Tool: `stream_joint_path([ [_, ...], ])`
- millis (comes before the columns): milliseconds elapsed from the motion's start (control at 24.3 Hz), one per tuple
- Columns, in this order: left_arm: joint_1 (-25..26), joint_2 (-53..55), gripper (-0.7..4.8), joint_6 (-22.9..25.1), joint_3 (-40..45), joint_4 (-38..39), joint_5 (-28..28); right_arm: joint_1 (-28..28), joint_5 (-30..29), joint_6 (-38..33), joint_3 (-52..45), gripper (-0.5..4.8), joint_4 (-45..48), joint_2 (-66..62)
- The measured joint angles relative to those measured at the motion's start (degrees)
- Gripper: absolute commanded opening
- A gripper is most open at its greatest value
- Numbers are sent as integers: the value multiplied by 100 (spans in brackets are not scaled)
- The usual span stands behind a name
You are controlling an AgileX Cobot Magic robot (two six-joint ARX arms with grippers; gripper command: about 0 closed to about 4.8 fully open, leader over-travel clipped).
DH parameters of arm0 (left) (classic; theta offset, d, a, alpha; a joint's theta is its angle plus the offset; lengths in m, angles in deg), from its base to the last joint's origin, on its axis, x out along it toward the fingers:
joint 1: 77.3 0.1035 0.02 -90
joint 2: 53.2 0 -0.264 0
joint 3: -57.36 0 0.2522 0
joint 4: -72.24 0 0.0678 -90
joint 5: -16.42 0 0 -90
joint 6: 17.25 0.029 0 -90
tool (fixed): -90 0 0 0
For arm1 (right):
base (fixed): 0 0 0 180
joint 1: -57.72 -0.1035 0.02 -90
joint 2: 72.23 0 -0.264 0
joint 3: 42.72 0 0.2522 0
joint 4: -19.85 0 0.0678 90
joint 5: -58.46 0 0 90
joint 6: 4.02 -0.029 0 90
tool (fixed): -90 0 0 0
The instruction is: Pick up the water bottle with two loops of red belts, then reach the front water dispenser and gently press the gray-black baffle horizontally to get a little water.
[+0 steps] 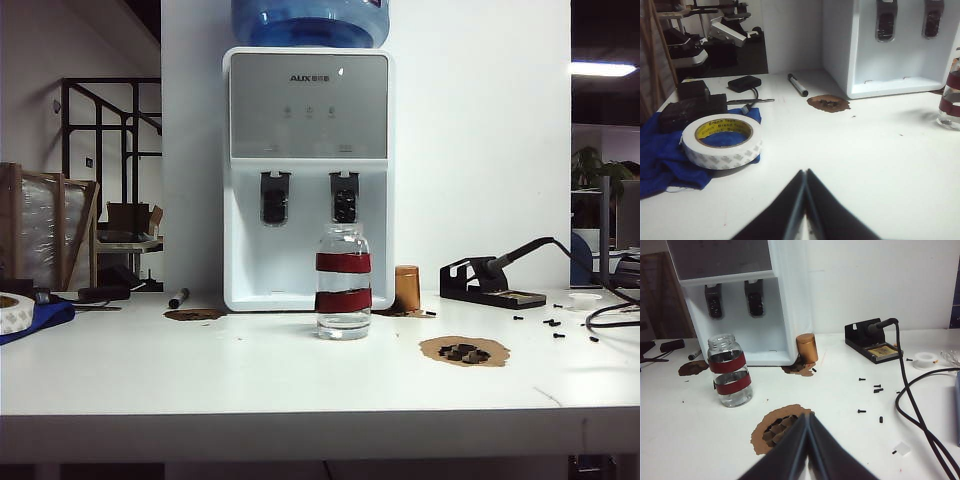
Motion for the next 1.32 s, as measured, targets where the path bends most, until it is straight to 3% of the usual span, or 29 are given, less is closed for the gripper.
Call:
stream_joint_path([
  [165, 0, 0, -4, 0, 0, -50, 63, 0, 0, 0, 0, -2, 13, 0],
  [329, 2, 0, 54, 76, -2, -1480, -448, 0, 0, -2, 0, -2, 289, 0],
  [412, 2, 4, 78, 125, -208, -1679, -396, 0, 0, -2, 0, -2, 485, 0],
  [494, 2, 4, 78, -334, -793, -1705, -219, 0, 0, -2, 0, -1, 494, 0],
  [576, 0, 304, 78, -1506, -1784, -1871, 562, 0, -77, -210, 0, 36, 533, 0],
  [700, -2, 1224, 80, -2304, -2575, -1888, 938, 2, -461, -608, 68, 70, 693, 0],
  [782, -11, 2129, 175, -2433, -2889, -2109, 1172, 0, -651, -619, 485, 70, 1049, -4],
  [823, -46, 2446, 255, -2450, -2935, -2256, 1296, 2, -662, -614, 756, 85, 1213, -28],
  [864, -293, 3318, 274, -2474, -3014, -2730, 1591, 2, -667, -492, 1294, 111, 1211, -214],
  [905, -483, 3842, 285, -2472, -3051, -3014, 1709, 2, -713, -297, 1631, 169, 1104, -452],
  [947, -817, 4610, 291, -2439, -3049, -3423, 1814, 2, -1012, 22, 2094, 206, 815, -951],
  [988, -1043, 5069, 361, -2339, -3038, -3639, 1888, 2, -1283, 129, 2365, 263, 605, -1342],
  [1111, -1735, 7237, 459, -1460, -3040, -5171, 2378, 2, -2686, 223, 3683, 325, -249, -2999],
  [1152, -1829, 7656, 479, -1325, -3040, -5488, 2524, 2, -2968, 240, 3982, 422, -527, -3274],
  [1194, -1967, 8247, 479, -1172, -3071, -6004, 2643, 2, -3145, 280, 4446, 448, -850, -3698],
  [1317, -2017, 9591, 479, -951, -3679, -6529, 2669, 2, -3178, 393, 4957, 449, -1331, -4122],
])
